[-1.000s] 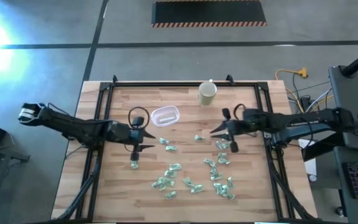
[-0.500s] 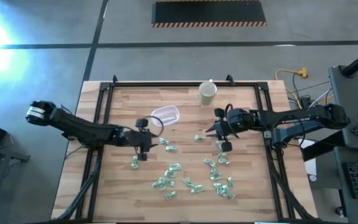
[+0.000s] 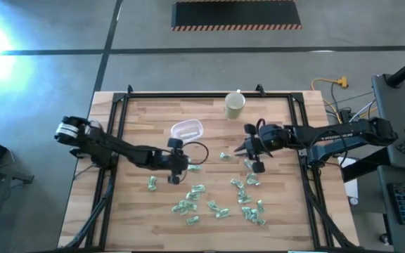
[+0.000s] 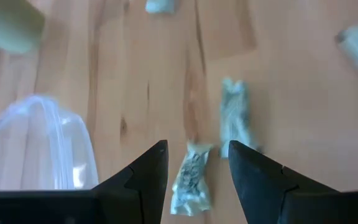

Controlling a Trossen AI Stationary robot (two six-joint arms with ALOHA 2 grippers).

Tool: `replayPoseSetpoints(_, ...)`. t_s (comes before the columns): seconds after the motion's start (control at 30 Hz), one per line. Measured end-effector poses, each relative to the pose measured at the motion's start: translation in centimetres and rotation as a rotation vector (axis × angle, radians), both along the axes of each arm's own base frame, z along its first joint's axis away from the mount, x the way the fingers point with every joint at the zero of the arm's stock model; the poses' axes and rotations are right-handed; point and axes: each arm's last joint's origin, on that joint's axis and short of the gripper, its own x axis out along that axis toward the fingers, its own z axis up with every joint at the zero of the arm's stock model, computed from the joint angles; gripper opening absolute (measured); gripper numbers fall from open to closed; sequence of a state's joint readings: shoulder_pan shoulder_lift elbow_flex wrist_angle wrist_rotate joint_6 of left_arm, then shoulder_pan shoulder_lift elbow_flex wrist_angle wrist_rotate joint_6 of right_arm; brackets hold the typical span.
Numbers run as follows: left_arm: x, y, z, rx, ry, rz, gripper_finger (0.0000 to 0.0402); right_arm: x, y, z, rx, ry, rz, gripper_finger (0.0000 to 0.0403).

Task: Pick and place Stevia / Truvia into bins
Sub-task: Put the stevia packet into the transparent container

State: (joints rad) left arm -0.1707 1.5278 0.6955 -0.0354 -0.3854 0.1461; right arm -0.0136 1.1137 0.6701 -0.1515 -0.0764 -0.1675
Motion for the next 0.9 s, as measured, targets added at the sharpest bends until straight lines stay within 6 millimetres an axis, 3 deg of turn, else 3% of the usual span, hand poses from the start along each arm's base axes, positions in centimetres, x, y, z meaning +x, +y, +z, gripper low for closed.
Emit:
replayPoseSetpoints(0.23,0.5,0.9,-1.1,-0.011,0.056,0.048,0.0153,0.0,0.7,0.1,0.005,-0.008,0.031,0.0057)
replayPoseSetpoints(0.9,0.5,1.6,-1.4,-0.1,0.073,0.057,0.0141,0.1,0.9,0.1,0.011,-0.014,0.035,0.0057)
